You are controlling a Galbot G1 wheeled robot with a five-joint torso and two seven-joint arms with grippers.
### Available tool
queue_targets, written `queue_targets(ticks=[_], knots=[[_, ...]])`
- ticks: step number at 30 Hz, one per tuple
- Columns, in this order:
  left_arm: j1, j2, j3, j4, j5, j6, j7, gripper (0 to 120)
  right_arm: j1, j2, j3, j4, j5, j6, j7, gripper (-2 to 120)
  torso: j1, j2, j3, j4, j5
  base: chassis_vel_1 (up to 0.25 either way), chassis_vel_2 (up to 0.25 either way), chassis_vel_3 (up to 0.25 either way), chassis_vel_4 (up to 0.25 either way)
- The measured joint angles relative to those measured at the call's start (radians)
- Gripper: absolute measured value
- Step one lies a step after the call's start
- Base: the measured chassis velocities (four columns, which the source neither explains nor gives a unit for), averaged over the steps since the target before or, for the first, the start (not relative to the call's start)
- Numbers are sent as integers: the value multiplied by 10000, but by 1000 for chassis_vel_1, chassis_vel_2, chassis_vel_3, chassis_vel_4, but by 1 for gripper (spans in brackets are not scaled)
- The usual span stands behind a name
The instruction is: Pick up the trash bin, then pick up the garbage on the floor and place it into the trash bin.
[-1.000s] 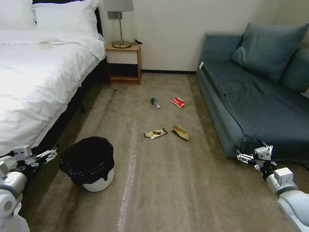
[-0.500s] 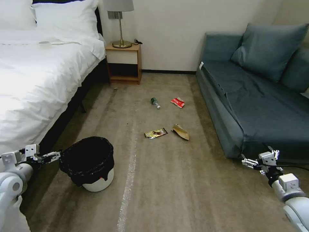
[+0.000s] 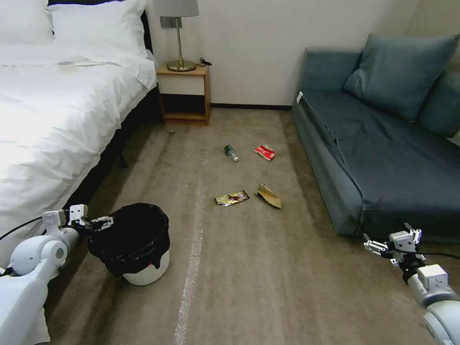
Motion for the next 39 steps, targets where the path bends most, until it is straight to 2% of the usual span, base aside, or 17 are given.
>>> queue_targets(ticks=[6,9,20,23,26,28,29,31,32,35,36,39], knots=[[-232,-215,270,434,357,-97,45,100,34,64,30,-104,2,-1,11,100,0,0,0,0,2,0,0,0,0],[-395,-453,472,831,576,-269,46,100,54,101,2,-127,-5,-2,41,100,0,0,0,0,0,0,0,0,0],[-687,-815,624,1547,859,-389,97,97,90,191,-90,-163,-20,-46,87,100,-1,1,-3,0,7,0,0,0,0],[-710,-826,615,1716,887,-535,309,81,132,293,-183,-178,-75,-50,114,100,-1,2,-4,3,13,0,0,0,0],[-707,-824,607,1759,905,-575,380,77,140,318,-204,-183,-88,-54,121,100,-1,2,-4,3,13,0,0,0,0],[-703,-819,585,1870,944,-689,531,63,169,361,-238,-192,-109,-63,138,100,-2,2,-5,3,13,0,0,0,0],[-703,-819,585,1870,944,-689,531,63,169,361,-238,-192,-109,-63,138,100,-2,2,-5,3,13,0,0,0,0],[-699,-827,583,1950,1034,-883,674,52,186,374,-248,-194,-110,-72,160,100,-2,2,-4,3,9,0,0,0,0],[-699,-827,583,1950,1034,-883,674,52,186,374,-248,-194,-110,-72,160,100,-2,2,-4,3,9,0,0,0,0],[-685,-895,577,2048,1100,-1184,865,38,214,382,-255,-193,-101,-93,205,100,-2,2,-4,4,7,0,0,0,0],[-685,-895,577,2048,1100,-1184,865,38,214,382,-255,-193,-101,-93,205,100,-2,2,-4,4,7,0,0,0,0],[-679,-985,562,2077,940,-1256,967,23,219,383,-256,-176,-86,-133,229,100,-2,3,-4,3,8,0,0,0,0]])
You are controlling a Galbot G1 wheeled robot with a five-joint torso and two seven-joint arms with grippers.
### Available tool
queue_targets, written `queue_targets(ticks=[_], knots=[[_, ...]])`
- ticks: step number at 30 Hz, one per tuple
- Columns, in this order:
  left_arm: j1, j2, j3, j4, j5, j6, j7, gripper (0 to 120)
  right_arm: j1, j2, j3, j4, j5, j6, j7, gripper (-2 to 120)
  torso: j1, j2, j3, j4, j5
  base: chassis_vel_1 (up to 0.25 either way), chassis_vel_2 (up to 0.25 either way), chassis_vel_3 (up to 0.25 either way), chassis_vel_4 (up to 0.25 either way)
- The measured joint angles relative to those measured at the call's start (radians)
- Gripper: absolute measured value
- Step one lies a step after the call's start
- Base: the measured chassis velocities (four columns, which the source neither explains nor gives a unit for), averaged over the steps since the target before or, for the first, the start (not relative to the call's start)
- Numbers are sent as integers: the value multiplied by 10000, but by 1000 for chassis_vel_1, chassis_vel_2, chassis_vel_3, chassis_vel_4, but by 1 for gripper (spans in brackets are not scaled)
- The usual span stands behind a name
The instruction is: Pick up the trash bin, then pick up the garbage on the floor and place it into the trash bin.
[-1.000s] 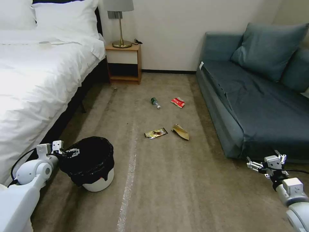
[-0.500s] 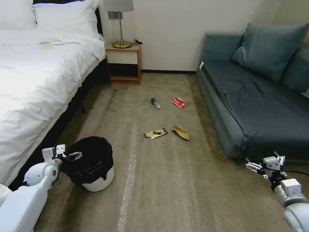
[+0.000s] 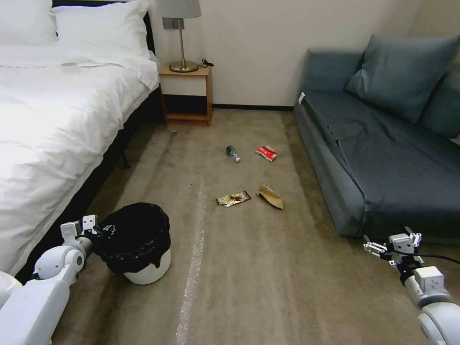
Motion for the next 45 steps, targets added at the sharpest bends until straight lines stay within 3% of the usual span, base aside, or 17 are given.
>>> queue_targets(ticks=[5,11,16,21,23,25,35,40,45], knots=[[0,-86,-1,0,-85,-6,24,15,-9,12,10,5,5,-15,9,100,-1,1,0,0,1,0,0,0,0],[-73,-100,98,-42,-32,-272,-14,15,-3,23,19,-9,8,-21,11,100,0,-1,4,-1,-11,0,0,0,0],[-232,-86,360,-324,30,-406,-77,8,65,65,12,-40,88,-24,11,100,5,-7,10,-17,-38,0,0,0,0],[-424,-39,503,-526,266,-429,-138,5,57,96,38,15,290,-129,5,100,6,-8,9,-21,-21,0,0,0,0],[-516,-13,569,-563,401,-443,-147,5,-1,99,97,90,493,-270,-16,100,6,-8,8,-11,-11,0,0,0,0],[-742,152,801,-820,739,-435,-119,4,-181,103,307,373,1229,-608,-164,100,5,-8,5,-5,-16,0,0,0,0],[-730,781,849,-1768,1007,-243,-146,4,-80,96,412,361,1798,-632,-543,100,2,-5,3,-2,-8,0,0,0,0],[-645,1170,733,-2368,869,432,-286,4,-5,9,468,340,2070,-465,-728,100,1,-3,3,-4,-8,0,0,0,0],[-487,1444,492,-2637,878,675,-258,4,9,-26,403,354,2125,-351,-815,100,1,-3,3,-4,-10,0,0,0,0]])
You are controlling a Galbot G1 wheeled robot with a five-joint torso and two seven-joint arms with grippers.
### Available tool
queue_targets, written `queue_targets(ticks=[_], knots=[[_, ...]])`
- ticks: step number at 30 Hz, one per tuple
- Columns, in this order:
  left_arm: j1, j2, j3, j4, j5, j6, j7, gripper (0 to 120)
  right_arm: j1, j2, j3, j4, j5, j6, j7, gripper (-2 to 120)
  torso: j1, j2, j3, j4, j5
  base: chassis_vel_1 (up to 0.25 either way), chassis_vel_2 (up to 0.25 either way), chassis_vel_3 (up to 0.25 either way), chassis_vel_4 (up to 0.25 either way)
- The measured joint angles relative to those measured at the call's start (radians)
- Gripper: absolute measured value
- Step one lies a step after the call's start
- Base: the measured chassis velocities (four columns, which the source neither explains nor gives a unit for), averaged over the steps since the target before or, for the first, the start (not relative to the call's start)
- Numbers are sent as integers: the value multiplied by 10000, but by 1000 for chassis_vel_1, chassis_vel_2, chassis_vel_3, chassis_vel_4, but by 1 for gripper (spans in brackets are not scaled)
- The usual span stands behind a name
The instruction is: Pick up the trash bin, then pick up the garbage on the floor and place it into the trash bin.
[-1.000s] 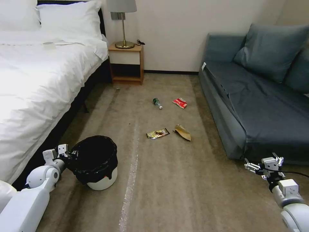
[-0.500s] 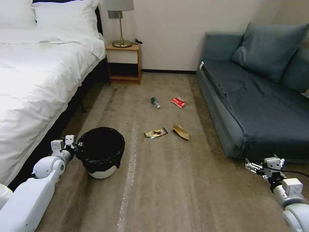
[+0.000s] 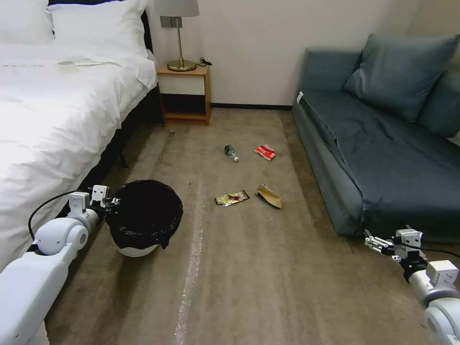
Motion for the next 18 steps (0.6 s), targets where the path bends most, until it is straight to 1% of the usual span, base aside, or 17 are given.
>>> queue_targets(ticks=[1,4,5,6,7,8,10,11,13,18], knots=[[0,0,0,0,0,0,0,4,0,0,0,0,0,0,0,100,0,0,0,0,0,0,0,0,0],[265,492,-369,-235,114,54,173,4,135,-27,-122,1,-7,-2,0,100,0,0,0,1,1,0,0,0,0],[265,492,-369,-235,114,54,173,4,135,-27,-122,1,-7,-2,0,100,0,0,0,1,1,0,0,0,0],[350,663,-479,-292,128,54,200,4,185,-35,-147,3,3,-20,0,100,0,1,0,3,1,0,0,0,0],[350,663,-479,-292,128,54,200,4,185,-35,-147,3,3,-20,0,100,0,1,0,3,1,0,0,0,0],[457,846,-597,-373,124,50,223,4,231,-36,-173,3,21,-37,0,100,0,1,0,3,3,0,0,0,0],[603,1070,-763,-487,87,47,259,4,278,-29,-209,3,36,-41,-3,100,-1,0,0,3,1,0,0,0,0],[603,1070,-763,-487,87,47,259,4,278,-29,-209,3,36,-41,-3,100,-1,0,0,3,1,0,0,0,0],[733,1263,-932,-630,-2,33,267,4,306,-1,-281,0,37,-29,-57,100,0,1,0,1,3,0,0,0,0],[873,1376,-1060,-781,-96,22,265,4,373,33,-389,-37,33,-9,-131,100,0,0,0,0,2,0,0,0,0]])
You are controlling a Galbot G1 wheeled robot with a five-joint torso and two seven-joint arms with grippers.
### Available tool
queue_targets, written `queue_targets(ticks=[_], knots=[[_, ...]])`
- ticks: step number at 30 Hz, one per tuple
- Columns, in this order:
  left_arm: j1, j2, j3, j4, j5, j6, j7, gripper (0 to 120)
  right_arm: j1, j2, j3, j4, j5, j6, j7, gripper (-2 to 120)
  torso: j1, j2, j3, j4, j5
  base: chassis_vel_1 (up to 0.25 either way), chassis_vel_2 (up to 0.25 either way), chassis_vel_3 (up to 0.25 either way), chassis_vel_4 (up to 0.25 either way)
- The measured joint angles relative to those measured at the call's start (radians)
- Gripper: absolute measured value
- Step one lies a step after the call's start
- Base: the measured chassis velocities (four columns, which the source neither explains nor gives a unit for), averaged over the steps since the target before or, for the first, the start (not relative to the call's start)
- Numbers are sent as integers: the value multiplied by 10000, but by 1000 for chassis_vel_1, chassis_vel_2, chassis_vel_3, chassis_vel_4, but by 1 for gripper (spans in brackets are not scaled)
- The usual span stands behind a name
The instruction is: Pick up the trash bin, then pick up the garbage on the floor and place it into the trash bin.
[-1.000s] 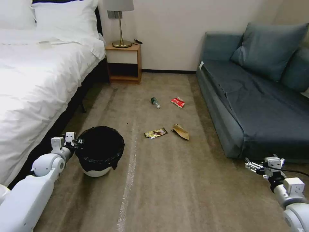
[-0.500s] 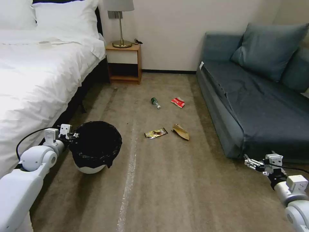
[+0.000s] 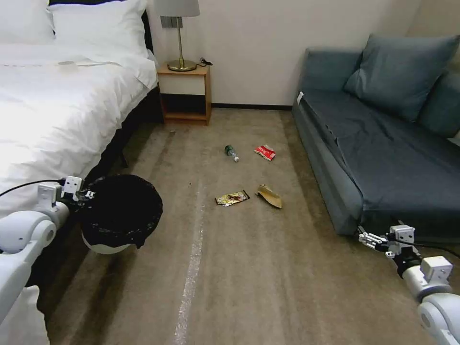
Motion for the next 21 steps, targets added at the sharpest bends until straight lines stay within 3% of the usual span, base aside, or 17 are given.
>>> queue_targets(ticks=[10,21], knots=[[113,34,-49,-84,1,-16,12,4,223,25,-191,-116,-26,3,-20,100,-1,0,0,1,1,0,0,0,0],[-175,-11,249,76,61,-20,154,4,434,41,-593,-251,-33,-62,-211,100,0,0,0,0,1,0,0,0,0]])
